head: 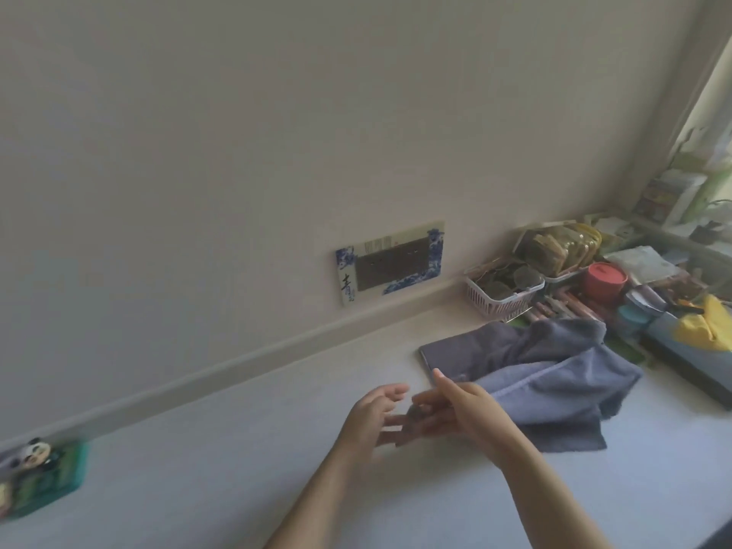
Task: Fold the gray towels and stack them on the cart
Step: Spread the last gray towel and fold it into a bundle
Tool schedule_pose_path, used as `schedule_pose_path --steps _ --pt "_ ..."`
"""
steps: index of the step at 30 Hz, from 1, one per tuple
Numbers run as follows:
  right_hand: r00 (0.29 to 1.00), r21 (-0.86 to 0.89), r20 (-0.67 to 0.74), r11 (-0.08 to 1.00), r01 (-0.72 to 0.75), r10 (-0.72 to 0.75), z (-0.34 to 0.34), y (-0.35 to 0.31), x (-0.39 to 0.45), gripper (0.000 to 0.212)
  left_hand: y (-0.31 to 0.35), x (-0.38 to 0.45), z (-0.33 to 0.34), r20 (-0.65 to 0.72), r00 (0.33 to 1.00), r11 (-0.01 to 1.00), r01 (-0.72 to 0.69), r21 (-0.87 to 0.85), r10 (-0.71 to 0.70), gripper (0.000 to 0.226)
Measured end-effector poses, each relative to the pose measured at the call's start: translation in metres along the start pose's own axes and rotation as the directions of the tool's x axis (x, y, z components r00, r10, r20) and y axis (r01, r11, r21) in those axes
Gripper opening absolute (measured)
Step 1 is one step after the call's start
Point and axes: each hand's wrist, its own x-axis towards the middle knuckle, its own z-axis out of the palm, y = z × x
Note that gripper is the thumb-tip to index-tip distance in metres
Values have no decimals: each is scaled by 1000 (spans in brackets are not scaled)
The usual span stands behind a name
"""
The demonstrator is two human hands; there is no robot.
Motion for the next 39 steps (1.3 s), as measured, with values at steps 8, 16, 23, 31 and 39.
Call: schedule_pose_path --steps 8,16,23,31,39 --pt "991 -147 90 983 107 -95 120 -3 -24 32 -12 -75 -90 -25 1000 969 -18 -247 13 21" --pt "899 -593 274 675 438 -342 208 23 -26 8 -24 -140 -193 -280 932 961 -171 216 229 29" --pt "848 -741 324 445 503 -420 274 59 -20 14 -35 -180 -243 -443 819 877 -145 457 366 10" --pt "809 -820 297 298 488 -508 285 52 -30 26 -10 -228 -285 -636 593 846 -156 510 493 10" --pt "632 -627 118 435 646 -766 280 -31 -75 21 19 -254 -297 -531 525 641 -35 767 665 22"
